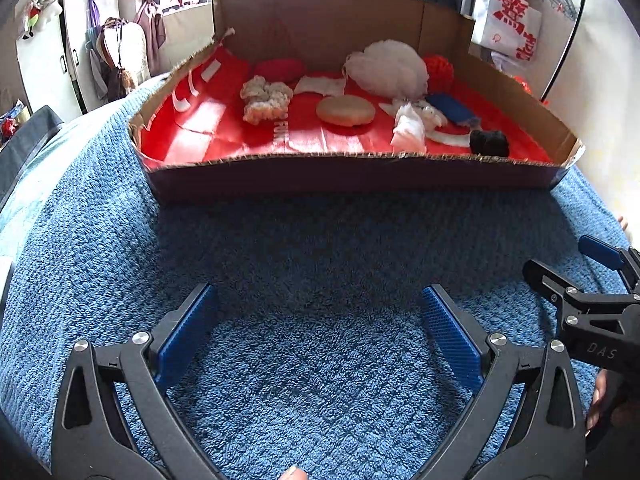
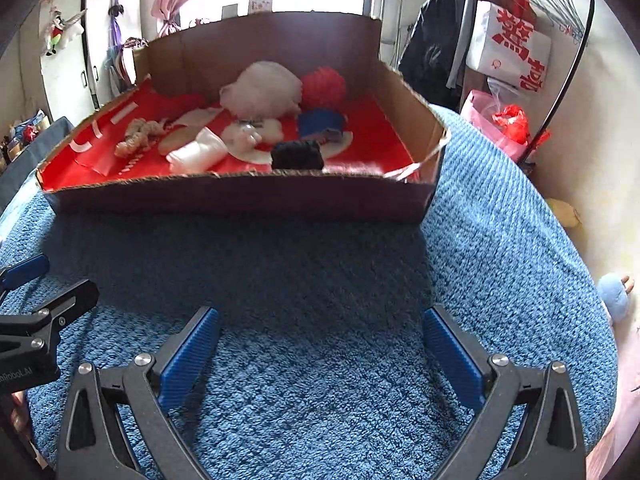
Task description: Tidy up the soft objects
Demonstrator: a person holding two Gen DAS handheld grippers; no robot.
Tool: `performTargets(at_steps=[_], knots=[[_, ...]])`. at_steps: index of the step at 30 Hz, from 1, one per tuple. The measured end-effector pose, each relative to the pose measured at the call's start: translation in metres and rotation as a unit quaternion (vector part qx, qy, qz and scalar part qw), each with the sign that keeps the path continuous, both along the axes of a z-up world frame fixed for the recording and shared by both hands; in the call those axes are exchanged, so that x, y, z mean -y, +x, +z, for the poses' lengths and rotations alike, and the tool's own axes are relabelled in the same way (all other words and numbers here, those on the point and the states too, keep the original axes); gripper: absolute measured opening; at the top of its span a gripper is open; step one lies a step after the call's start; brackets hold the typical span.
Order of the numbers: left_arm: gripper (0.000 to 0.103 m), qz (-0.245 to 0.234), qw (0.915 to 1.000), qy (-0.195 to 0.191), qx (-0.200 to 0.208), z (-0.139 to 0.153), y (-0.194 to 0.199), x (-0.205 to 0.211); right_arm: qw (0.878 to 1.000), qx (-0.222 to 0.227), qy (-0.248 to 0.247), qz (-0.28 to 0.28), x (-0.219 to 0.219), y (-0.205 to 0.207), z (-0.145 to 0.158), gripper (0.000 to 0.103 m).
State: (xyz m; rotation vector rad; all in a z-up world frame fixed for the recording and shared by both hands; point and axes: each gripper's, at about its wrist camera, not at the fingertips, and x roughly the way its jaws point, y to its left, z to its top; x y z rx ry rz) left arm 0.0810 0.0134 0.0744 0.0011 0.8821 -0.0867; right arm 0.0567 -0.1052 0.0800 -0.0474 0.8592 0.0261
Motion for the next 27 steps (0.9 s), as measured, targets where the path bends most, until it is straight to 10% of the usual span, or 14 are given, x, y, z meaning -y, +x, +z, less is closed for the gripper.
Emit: performTargets(at_steps=[27], knots=[[0.103,0.006,0.9997,0.021,-0.012,-0.0057,0.0067,0.0045,1.0,-0.024,0.012,-0.006,0.0051,0.0082,-0.0081,0.103]])
